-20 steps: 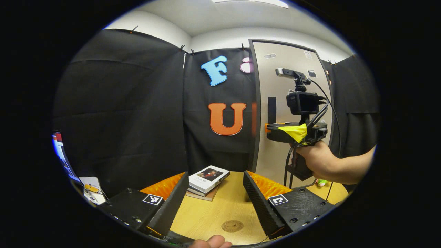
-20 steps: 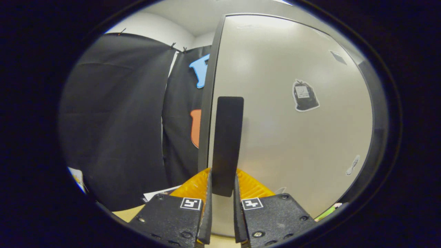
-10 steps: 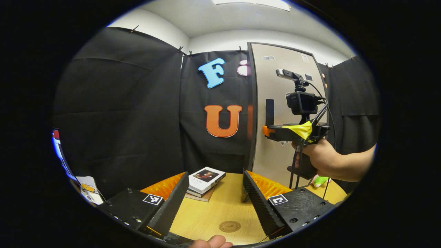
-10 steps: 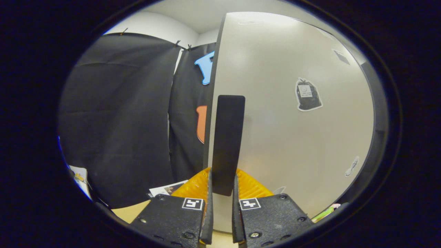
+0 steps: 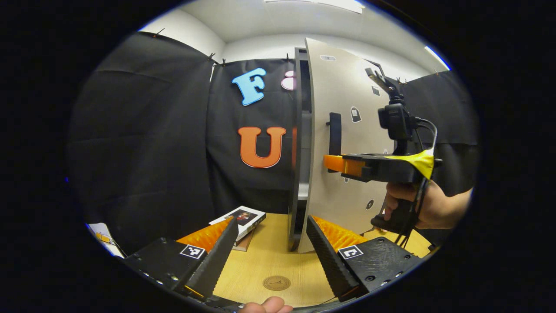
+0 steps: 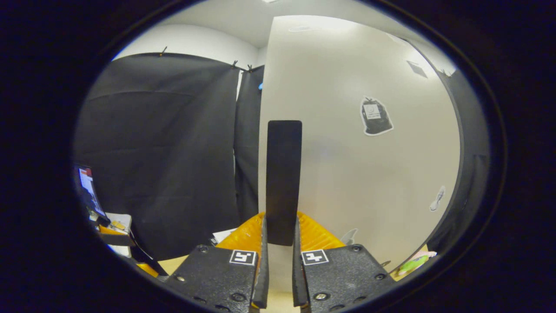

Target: Open the cabinet door with the right hand, grasp the bottle in the cabinet with the left hand and place it on the coaster, then close the cabinet door with the right hand.

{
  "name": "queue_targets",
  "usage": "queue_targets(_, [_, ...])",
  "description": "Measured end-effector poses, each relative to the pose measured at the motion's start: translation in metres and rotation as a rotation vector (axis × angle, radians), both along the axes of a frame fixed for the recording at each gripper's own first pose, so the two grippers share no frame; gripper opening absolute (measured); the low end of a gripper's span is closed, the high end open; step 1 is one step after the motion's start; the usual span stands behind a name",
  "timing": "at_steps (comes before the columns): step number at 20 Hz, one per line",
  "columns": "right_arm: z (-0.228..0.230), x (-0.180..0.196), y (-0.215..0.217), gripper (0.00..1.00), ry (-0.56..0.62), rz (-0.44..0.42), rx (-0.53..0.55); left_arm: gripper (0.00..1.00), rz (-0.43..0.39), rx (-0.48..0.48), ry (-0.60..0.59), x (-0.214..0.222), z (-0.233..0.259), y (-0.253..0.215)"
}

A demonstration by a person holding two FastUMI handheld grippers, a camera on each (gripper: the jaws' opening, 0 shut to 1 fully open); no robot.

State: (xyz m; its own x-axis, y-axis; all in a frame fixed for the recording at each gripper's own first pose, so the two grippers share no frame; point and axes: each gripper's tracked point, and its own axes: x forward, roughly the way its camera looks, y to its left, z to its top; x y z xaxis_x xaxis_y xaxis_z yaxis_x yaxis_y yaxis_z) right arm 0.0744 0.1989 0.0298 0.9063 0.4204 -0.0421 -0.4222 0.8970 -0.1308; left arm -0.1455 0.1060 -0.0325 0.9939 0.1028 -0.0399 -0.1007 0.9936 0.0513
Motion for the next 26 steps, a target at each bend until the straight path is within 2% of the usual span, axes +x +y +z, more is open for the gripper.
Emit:
queue_targets(14, [-0.003, -0.038, -0.028, 0.25, 0.052, 0.120, -0.004, 0.95, -0.093, -0.026, 0.010, 0.046, -0.001, -0.037])
queue_targets(20, [-0.004, -0.063, -0.047, 0.24, 0.070, 0.117, -0.012, 0.95, -0.175, -0.103, 0.068, 0.077, -0.017, -0.075])
queue_targets(26, [-0.004, -0.079, -0.071, 0.25, 0.070, 0.095, -0.023, 0.95, -0.260, -0.093, 0.077, 0.109, -0.014, -0.105])
